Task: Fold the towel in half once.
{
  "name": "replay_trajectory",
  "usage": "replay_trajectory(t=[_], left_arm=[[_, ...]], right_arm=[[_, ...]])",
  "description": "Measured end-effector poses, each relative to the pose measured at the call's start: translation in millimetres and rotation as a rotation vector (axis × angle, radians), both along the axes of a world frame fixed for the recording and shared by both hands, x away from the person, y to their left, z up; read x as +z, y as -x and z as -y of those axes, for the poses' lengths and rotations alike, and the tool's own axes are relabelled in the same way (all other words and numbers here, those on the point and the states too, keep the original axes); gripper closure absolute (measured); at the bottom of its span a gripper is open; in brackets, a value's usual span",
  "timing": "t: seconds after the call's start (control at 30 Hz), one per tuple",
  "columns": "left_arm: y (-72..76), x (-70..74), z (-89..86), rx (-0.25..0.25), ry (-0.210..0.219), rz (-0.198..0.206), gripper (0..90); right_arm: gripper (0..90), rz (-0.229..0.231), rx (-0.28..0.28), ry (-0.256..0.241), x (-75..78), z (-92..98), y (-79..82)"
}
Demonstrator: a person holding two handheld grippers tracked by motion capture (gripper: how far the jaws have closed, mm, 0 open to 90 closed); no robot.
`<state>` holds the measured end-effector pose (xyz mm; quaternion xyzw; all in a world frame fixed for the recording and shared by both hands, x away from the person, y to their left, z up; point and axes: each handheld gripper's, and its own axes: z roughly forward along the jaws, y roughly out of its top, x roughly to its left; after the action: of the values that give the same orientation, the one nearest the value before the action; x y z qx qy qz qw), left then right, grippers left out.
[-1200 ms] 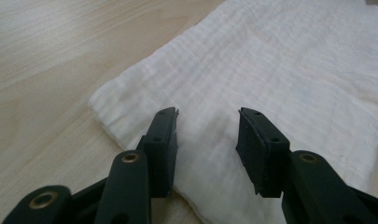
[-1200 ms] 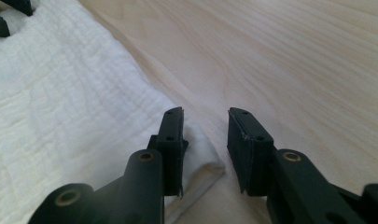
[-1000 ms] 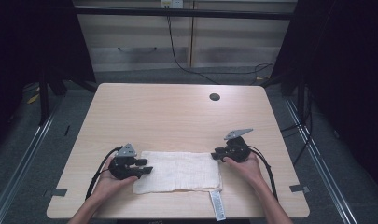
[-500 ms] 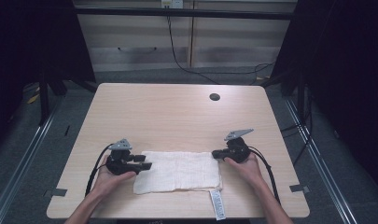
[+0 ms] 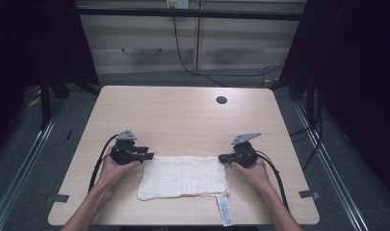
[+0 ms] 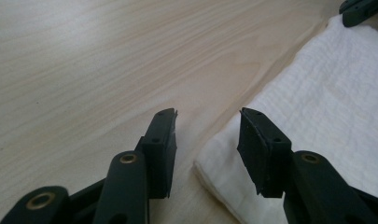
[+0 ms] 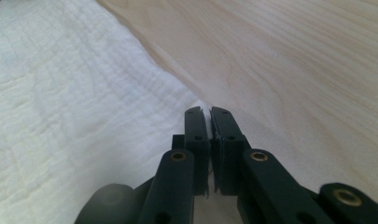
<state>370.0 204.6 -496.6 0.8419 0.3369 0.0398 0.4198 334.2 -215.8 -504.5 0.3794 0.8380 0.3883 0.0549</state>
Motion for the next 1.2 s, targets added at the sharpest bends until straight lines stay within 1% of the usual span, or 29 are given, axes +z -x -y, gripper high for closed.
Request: replay_trajectory(t=[0.07, 0.13, 0.2, 0.37, 0.47, 0.5, 0.53, 0.57, 0.63, 0.7, 0.77, 0.8, 0.83, 0.87, 0.9, 1.03, 1.13, 1.17, 1.2], left_arm=[[-0.4, -1.1, -1.0, -0.005, 0.010, -0.009, 55.5], [0.5, -3.7, 0.2, -0.005, -0.002, -0.009, 55.5], [1.6, -6.1, 2.0, -0.016, -0.016, -0.008, 55.4], [7.8, -7.0, 8.1, -0.038, -0.055, 0.022, 55.5], [8.3, -7.0, 7.9, -0.045, -0.064, 0.033, 55.7], [8.7, -7.5, 7.6, -0.043, -0.058, 0.034, 55.8], [9.1, -7.8, 7.2, -0.046, -0.063, 0.045, 56.4], [9.7, -7.7, 6.7, -0.048, -0.065, 0.045, 56.7], [10.8, -8.2, 5.2, -0.051, -0.065, 0.053, 60.8], [12.3, -8.1, 4.2, -0.066, -0.081, 0.071, 68.7], [13.9, -8.3, 4.2, -0.087, -0.082, 0.084, 78.5], [15.0, -8.3, 5.1, -0.093, -0.083, 0.088, 80.9], [16.8, -7.7, 6.6, -0.093, -0.094, 0.096, 83.4], [18.6, -7.1, 8.4, -0.087, -0.106, 0.105, 84.7], [18.8, -6.5, 8.8, -0.087, -0.115, 0.104, 85.3], [16.0, -7.5, 5.4, -0.059, -0.067, 0.066, 85.7], [15.5, -5.0, 3.4, -0.042, -0.061, 0.070, 85.6], [15.3, -4.0, 3.1, -0.039, -0.050, 0.068, 85.6], [15.3, -2.8, 2.7, -0.036, -0.045, 0.070, 85.6]], right_arm=[[86.4, 0.001, -0.001, 0.001, 0.1, -0.2, 0.2], [86.4, 0.003, -0.003, 0.007, 0.2, -0.4, 0.4], [86.4, 0.004, -0.004, 0.007, 0.2, -0.6, 0.5], [86.4, -0.001, -0.003, 0.000, 0.1, -0.2, 0.0], [86.3, 0.000, -0.001, 0.000, -0.2, 0.1, -0.9], [86.3, -0.006, -0.003, -0.004, -0.2, 0.0, -0.9], [86.2, -0.004, -0.004, -0.003, -0.3, 0.2, -1.1], [86.2, -0.005, -0.006, -0.004, -0.4, 0.1, -1.1], [86.2, -0.007, -0.012, -0.007, -0.6, 0.4, -1.4], [86.2, -0.009, -0.013, -0.009, -0.7, 0.7, -1.6], [86.3, -0.010, -0.016, -0.010, -0.7, 0.6, -1.7], [86.3, -0.009, -0.017, -0.009, -0.7, 0.5, -1.8], [86.4, -0.010, -0.019, -0.008, -0.5, 0.1, -1.7], [86.4, -0.010, -0.021, -0.010, -0.4, -0.5, -1.6], [86.4, -0.008, -0.025, -0.006, -0.2, -1.0, -1.4], [86.6, 0.002, -0.032, -0.001, 0.2, -2.2, -0.8], [86.6, 0.011, -0.033, 0.008, 2.0, -2.5, 0.8], [86.6, 0.024, -0.034, 0.012, 3.6, -2.0, 1.2], [86.6, 0.026, -0.038, 0.001, 5.6, -0.8, 1.9]])
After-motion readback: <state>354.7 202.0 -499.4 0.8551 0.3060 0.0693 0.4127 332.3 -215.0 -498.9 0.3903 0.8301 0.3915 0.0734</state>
